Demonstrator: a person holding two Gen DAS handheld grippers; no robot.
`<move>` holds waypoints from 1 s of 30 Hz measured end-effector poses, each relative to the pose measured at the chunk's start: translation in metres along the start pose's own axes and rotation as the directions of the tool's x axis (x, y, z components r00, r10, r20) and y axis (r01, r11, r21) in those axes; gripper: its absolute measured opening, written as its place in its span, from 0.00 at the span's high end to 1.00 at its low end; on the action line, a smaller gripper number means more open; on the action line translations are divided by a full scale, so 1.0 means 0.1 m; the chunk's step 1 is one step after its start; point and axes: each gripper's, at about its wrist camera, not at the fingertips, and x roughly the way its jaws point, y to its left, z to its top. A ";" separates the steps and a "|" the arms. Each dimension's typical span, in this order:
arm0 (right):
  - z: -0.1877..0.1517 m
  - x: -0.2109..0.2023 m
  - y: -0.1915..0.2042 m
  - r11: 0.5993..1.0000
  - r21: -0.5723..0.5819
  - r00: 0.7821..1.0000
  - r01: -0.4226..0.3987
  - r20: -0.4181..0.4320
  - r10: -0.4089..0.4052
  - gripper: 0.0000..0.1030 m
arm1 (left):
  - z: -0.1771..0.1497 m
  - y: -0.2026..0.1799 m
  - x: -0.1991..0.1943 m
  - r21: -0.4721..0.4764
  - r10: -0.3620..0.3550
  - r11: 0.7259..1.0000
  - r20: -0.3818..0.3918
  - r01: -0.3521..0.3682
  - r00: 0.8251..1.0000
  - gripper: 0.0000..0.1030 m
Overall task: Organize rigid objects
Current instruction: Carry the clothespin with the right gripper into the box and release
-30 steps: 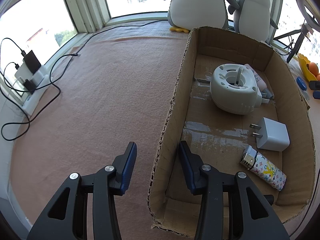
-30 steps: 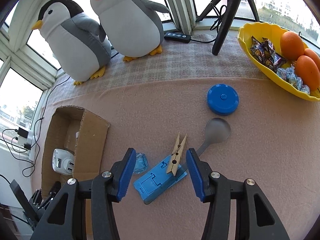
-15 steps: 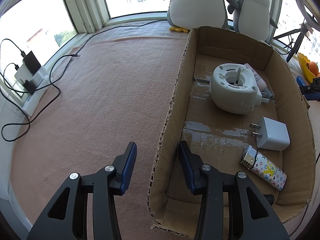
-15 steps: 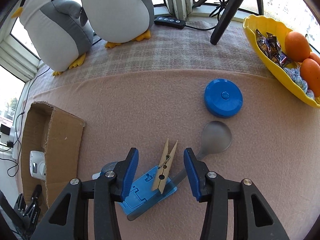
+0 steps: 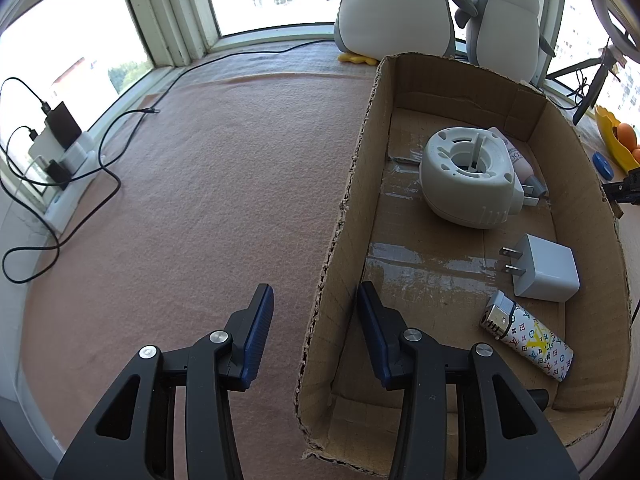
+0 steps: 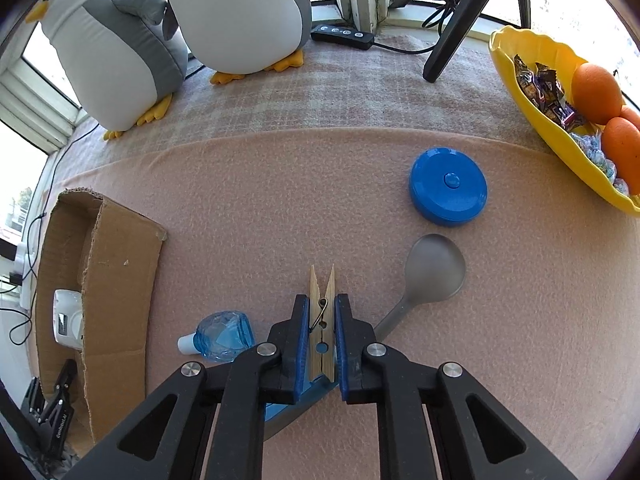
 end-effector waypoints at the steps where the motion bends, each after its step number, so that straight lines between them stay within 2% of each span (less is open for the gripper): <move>1: 0.00 -0.02 0.00 1.000 0.004 1.000 -0.003 0.005 0.003 0.89 | 0.00 0.00 0.00 0.000 0.000 1.000 0.000 0.000 1.000 0.59; 10: -0.11 -0.39 0.14 0.998 -0.009 0.995 -0.068 0.072 0.069 0.89 | 0.00 -0.01 0.00 -0.002 -0.002 1.000 0.000 0.002 1.000 0.59; 19: -0.29 -0.78 0.65 0.980 -0.092 0.975 -0.178 0.118 0.188 0.89 | 0.00 0.00 0.01 -0.005 -0.007 1.000 -0.001 0.007 1.000 0.59; 30: -0.60 -0.90 1.45 0.925 -0.265 0.953 -0.271 0.058 0.296 0.89 | 0.01 0.00 0.01 -0.011 -0.012 1.000 0.000 0.012 1.000 0.59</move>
